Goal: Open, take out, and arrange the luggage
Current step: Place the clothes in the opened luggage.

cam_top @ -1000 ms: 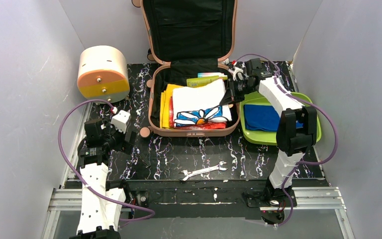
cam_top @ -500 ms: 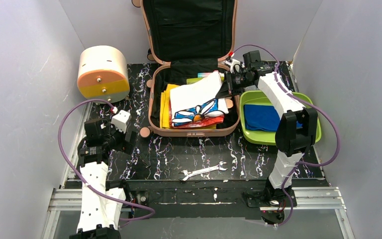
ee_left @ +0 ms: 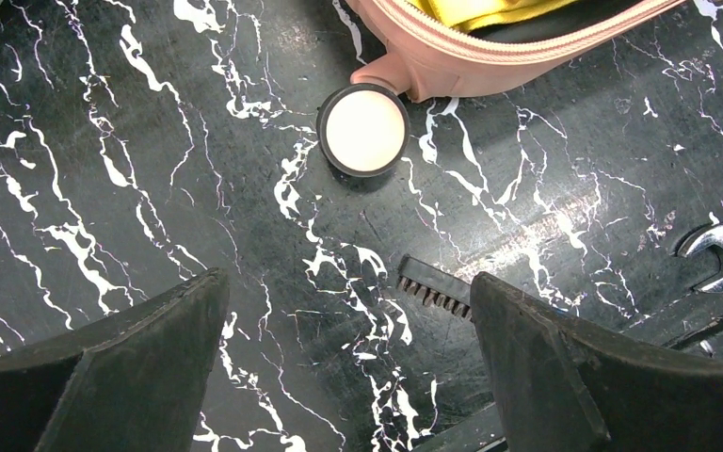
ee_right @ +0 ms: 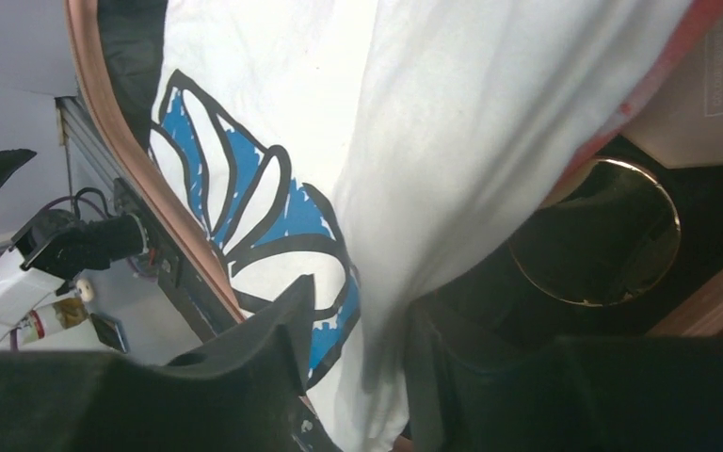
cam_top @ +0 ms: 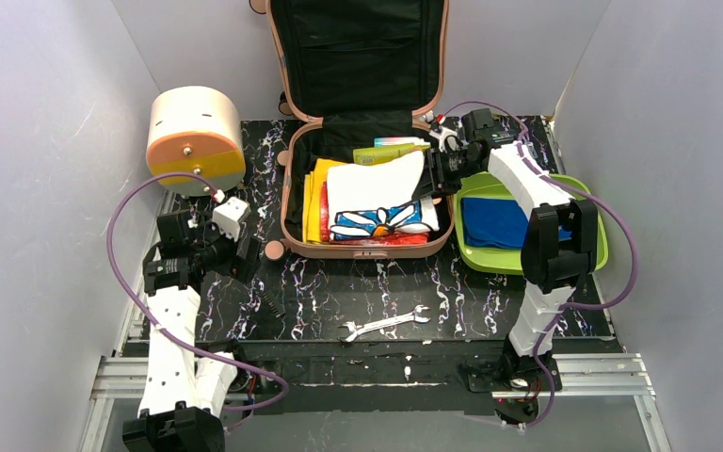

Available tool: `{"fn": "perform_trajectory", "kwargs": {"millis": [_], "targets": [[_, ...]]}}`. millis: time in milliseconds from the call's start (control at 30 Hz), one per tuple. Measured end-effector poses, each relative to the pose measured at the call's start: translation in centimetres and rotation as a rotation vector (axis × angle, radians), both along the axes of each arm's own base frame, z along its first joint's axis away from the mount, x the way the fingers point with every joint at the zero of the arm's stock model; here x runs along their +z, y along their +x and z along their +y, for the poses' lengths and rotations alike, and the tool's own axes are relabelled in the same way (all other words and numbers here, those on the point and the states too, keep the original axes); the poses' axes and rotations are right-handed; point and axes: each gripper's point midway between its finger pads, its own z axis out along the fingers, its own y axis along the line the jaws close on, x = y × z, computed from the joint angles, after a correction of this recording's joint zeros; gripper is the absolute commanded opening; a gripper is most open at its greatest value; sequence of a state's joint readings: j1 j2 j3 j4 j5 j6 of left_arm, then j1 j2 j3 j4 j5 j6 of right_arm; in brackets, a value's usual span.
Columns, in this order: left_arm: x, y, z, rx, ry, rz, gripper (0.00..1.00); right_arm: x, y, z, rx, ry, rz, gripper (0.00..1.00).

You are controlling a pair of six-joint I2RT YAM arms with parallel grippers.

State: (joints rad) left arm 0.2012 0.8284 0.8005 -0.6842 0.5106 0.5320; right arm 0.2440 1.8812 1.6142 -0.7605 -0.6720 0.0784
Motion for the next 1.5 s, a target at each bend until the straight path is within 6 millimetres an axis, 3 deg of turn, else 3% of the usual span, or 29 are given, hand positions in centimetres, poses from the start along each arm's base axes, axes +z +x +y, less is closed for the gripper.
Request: {"fn": "perform_trajectory", "kwargs": {"millis": [433,700,900,1000,1100,1233,1400,1500], "targets": [[-0.1,0.5,-0.6,-0.051,-0.019,0.029,0.99,1.1,-0.7,1.0,0.029,0.090,0.031,0.47],[-0.1,1.2,-1.9,-0.108,-0.024,0.048,0.99,1.4,-0.8,0.9,0.031,0.083,0.034,0.53],[0.2,1.3,-4.8,-0.226,0.024,0.032,0.99,4.8,-1.1,1.4,0.071,0.120,-0.004,0.55],[2.7,3.4,-8.1,-0.329,0.045,-0.021,0.99,5.2,-1.8,1.4,0.086,0.126,0.000,0.55],[4.8,6.4,-13.2,-0.462,0.051,-0.071,0.99,4.6,-1.9,1.4,0.103,0.128,0.010,0.55],[5.5,6.3,-23.7,-0.727,0.035,-0.118,0.99,2.6,-1.8,1.6,0.117,0.155,0.089,0.55],[3.3,5.4,-31.9,-0.901,0.104,-0.146,0.99,2.9,-0.9,0.2,0.085,0.180,0.103,0.61],[0.9,4.6,-34.6,-0.961,0.156,-0.133,0.99,2.8,0.5,-1.6,0.052,0.179,0.094,0.61]]}}
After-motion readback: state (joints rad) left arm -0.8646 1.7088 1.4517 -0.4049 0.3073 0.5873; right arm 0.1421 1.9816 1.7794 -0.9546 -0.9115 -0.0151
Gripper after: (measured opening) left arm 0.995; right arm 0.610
